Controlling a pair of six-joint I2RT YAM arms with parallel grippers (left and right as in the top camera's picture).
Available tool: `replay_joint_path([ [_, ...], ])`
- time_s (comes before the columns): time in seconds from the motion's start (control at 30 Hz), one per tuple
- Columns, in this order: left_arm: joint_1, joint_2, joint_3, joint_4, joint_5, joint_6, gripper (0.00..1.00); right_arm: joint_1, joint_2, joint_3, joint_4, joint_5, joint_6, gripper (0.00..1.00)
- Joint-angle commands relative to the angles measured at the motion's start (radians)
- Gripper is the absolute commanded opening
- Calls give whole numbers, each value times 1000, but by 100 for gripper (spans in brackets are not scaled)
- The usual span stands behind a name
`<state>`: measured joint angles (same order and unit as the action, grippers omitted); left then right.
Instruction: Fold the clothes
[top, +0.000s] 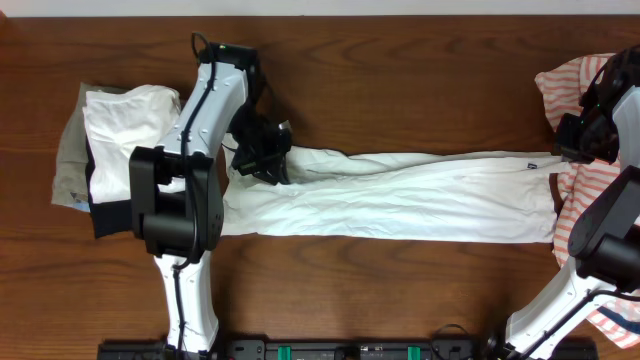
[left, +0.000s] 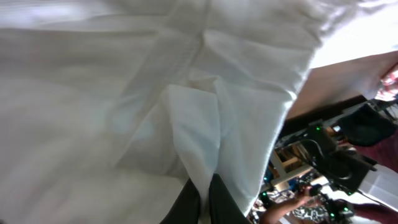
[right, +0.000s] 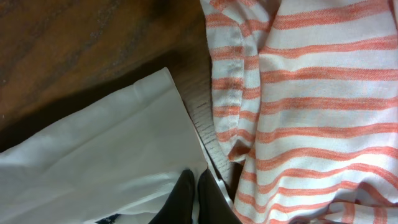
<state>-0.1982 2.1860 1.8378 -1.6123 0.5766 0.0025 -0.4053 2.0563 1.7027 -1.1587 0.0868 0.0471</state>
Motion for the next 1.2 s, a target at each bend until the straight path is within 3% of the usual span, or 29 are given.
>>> replay_joint_path([
  [0.0,-30,-10,-4,-78,42,-20,6,-9,-36,5,3,23,-12,2],
  [0.57,-111,-10,-169,-60,41,-45,6,-9,-36,5,6,23,-19,2],
  [0.77,-108,-10,-180,18,31,-45,6,-9,-36,5,6,23,-19,2],
  [1.17,-106,-10,-180,237,-259,-164,6,-9,-36,4,3,22,-19,2],
])
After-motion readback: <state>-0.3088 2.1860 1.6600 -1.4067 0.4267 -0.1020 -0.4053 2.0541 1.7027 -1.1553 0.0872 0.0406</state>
